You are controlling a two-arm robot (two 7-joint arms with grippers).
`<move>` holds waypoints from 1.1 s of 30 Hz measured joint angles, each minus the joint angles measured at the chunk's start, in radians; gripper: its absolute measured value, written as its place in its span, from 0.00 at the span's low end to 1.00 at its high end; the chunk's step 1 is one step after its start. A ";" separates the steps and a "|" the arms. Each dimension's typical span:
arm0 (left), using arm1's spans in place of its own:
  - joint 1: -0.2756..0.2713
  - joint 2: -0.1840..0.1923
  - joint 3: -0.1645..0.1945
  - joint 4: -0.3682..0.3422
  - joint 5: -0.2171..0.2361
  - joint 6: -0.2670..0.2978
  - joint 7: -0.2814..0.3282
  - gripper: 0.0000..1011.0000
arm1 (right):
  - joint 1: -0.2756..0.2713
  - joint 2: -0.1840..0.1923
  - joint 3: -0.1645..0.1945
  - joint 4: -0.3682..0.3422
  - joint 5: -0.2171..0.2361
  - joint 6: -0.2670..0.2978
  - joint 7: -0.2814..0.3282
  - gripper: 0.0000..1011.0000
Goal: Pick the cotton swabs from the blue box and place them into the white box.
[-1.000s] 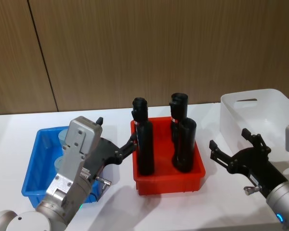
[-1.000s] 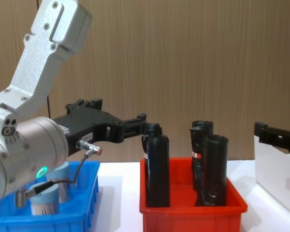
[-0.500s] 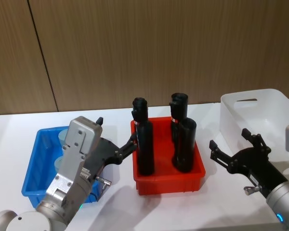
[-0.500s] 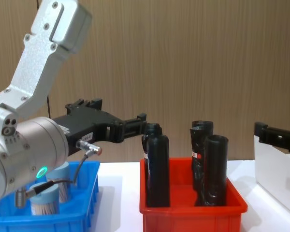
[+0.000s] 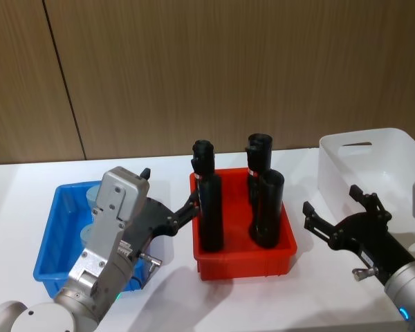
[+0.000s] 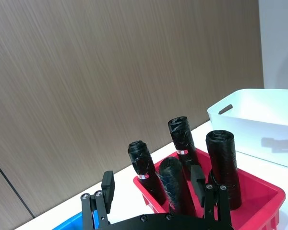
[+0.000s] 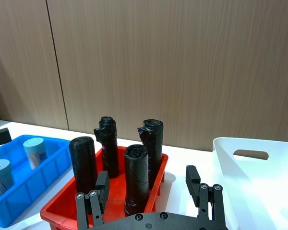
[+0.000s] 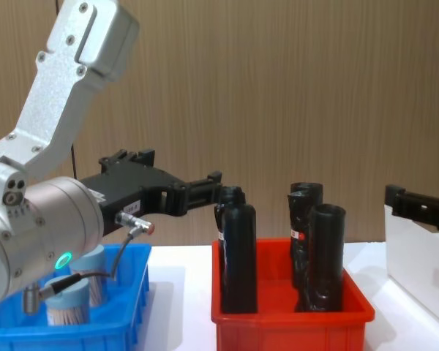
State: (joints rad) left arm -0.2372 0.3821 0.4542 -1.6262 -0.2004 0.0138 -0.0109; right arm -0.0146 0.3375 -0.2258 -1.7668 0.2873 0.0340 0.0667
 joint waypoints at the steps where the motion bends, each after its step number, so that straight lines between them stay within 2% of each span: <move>1: 0.000 0.000 0.000 0.000 0.000 0.000 0.000 0.99 | 0.000 0.000 0.000 0.000 0.000 0.000 0.000 0.99; 17: -0.009 -0.015 -0.005 0.020 -0.015 0.024 0.016 0.99 | 0.000 0.000 0.000 0.000 0.000 0.000 0.000 0.99; 33: -0.030 -0.032 -0.030 0.064 -0.060 0.094 0.043 0.99 | 0.000 0.000 0.000 0.000 0.000 0.000 0.000 0.99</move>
State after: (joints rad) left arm -0.2676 0.3503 0.4244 -1.5625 -0.2603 0.1075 0.0324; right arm -0.0147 0.3375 -0.2258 -1.7668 0.2873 0.0340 0.0667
